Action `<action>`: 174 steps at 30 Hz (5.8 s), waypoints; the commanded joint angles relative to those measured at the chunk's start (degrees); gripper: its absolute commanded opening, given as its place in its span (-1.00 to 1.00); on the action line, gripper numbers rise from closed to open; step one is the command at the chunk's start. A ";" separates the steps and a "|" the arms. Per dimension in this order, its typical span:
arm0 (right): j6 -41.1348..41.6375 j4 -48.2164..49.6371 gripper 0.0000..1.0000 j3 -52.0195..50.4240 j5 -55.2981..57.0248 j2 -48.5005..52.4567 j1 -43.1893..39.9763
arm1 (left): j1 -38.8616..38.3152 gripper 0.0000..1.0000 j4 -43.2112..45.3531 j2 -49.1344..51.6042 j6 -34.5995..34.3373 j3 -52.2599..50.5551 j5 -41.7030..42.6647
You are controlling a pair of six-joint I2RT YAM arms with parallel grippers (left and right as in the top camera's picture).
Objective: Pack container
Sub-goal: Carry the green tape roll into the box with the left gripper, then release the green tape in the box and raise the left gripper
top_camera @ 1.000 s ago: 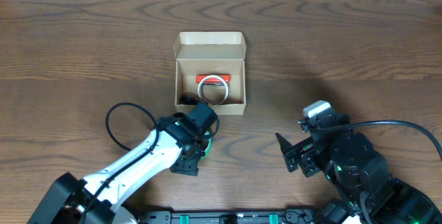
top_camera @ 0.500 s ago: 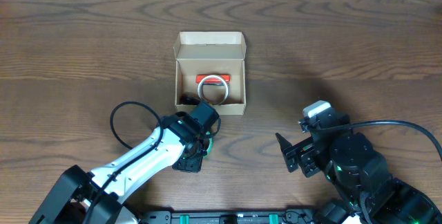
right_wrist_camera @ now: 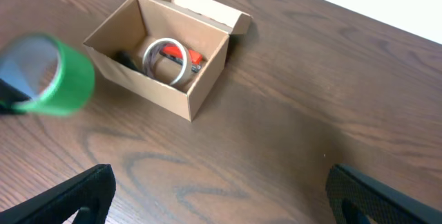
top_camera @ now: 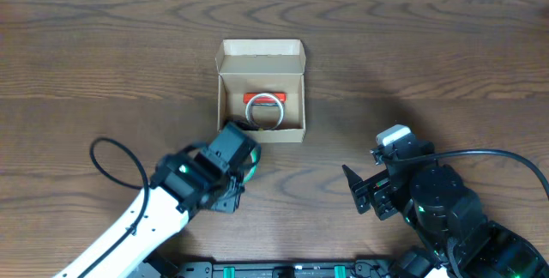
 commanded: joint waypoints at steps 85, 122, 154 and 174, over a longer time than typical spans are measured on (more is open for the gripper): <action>0.42 0.07 0.98 0.04 0.24 0.02 -0.13 | 16.06 0.86 -1.46 35.65 11.32 33.18 5.62; 0.39 0.07 0.98 0.04 0.24 0.02 -0.13 | 14.64 -0.73 2.16 46.25 57.07 36.85 10.67; 0.39 0.07 0.98 0.04 0.24 0.02 -0.13 | 14.97 0.91 1.03 18.84 57.75 36.87 3.28; 0.09 0.52 0.99 0.04 0.98 0.02 -0.15 | 14.86 0.92 0.90 17.25 57.72 36.83 3.26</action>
